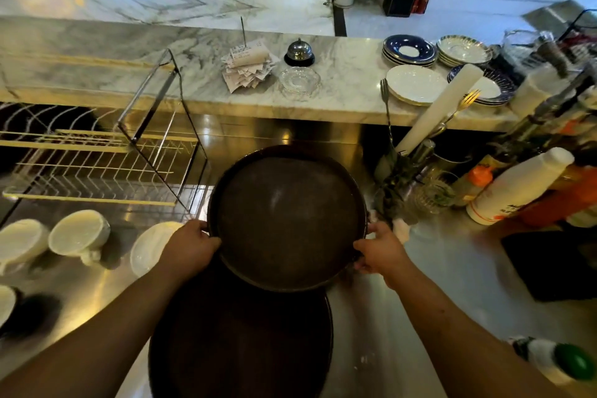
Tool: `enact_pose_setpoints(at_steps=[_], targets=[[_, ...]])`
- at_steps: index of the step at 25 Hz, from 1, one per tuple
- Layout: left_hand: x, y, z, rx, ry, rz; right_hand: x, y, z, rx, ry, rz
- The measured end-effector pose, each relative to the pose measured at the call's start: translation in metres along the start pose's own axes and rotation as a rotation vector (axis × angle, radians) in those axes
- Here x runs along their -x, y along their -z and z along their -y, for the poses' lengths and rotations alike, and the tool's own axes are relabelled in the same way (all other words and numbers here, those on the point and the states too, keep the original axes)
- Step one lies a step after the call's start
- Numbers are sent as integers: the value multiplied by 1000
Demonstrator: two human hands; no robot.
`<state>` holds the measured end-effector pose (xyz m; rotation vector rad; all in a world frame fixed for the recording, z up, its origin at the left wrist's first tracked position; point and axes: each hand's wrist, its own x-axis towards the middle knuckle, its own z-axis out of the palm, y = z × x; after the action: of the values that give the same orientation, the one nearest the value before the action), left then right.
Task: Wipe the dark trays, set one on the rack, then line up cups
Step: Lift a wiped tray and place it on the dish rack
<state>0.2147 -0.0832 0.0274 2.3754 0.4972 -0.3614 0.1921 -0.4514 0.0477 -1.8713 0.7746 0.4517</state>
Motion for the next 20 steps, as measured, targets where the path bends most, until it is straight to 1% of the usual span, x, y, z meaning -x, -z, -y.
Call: enact_pose_setpoints(at_steps=[3, 6, 11, 16, 20], targets=[[24, 9, 14, -2, -21, 19, 27, 1, -11, -28, -14, 5], [43, 19, 37, 29, -24, 70, 58, -9, -25, 20, -25, -9], [72, 46, 82, 57, -48, 167, 117, -40, -46, 44, -50, -74], [96, 65, 116, 47, -117, 238, 160, -69, -80, 95, -47, -88], [111, 63, 140, 32, -98, 230, 172, -87, -107, 128, -31, -82]])
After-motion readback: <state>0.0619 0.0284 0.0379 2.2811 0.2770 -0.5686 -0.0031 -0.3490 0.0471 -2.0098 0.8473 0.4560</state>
